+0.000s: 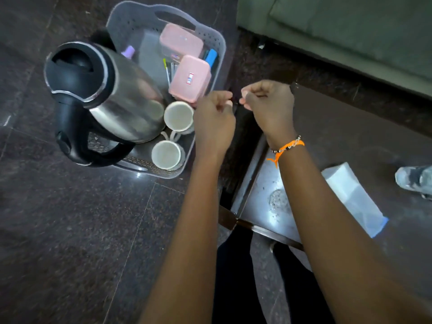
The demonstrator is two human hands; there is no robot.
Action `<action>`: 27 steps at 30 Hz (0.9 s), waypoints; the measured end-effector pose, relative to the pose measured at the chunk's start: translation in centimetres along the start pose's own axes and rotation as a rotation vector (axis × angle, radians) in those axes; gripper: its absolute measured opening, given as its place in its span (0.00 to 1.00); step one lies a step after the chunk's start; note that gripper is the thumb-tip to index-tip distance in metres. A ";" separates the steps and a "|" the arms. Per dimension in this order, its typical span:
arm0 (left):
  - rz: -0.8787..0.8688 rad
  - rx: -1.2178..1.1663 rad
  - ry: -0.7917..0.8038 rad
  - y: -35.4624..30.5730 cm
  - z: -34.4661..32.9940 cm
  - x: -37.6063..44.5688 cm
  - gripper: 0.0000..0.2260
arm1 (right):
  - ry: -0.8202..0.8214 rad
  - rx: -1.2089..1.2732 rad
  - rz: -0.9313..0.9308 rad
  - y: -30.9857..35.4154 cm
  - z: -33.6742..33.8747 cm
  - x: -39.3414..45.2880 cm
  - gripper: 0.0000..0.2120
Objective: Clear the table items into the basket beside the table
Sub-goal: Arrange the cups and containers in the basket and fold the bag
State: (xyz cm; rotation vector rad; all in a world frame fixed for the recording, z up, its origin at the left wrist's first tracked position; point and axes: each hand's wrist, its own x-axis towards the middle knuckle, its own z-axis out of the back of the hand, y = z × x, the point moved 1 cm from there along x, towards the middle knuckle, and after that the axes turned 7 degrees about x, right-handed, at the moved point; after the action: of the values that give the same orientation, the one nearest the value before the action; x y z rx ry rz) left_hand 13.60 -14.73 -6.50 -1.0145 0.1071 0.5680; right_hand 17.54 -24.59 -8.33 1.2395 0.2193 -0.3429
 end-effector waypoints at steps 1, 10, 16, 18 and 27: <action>0.008 -0.015 0.024 -0.1 -1.0 -1.2 0.09 | -0.002 0.024 -0.021 -0.6 1.2 -0.8 0.07; 0.103 0.023 0.235 -2.7 -11.9 -11.8 0.09 | -0.123 0.171 -0.191 -7.3 16.6 -6.5 0.09; 0.118 0.079 0.342 -6.2 -21.6 -18.4 0.09 | -0.222 0.150 -0.233 -12.3 29.6 -8.5 0.07; 0.100 0.082 0.380 -7.6 -25.5 -20.5 0.08 | -0.306 0.137 -0.249 -14.3 34.9 -8.5 0.07; 0.005 0.225 0.557 -11.9 -37.8 -25.8 0.09 | -0.581 -0.156 -0.338 -24.3 52.2 -5.6 0.12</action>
State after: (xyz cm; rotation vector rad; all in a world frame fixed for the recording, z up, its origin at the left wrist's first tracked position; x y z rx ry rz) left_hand 4.04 -60.95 -8.77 -0.9283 0.6527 0.2564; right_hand 2.19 -80.31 -11.43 0.9020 -0.0485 -0.9414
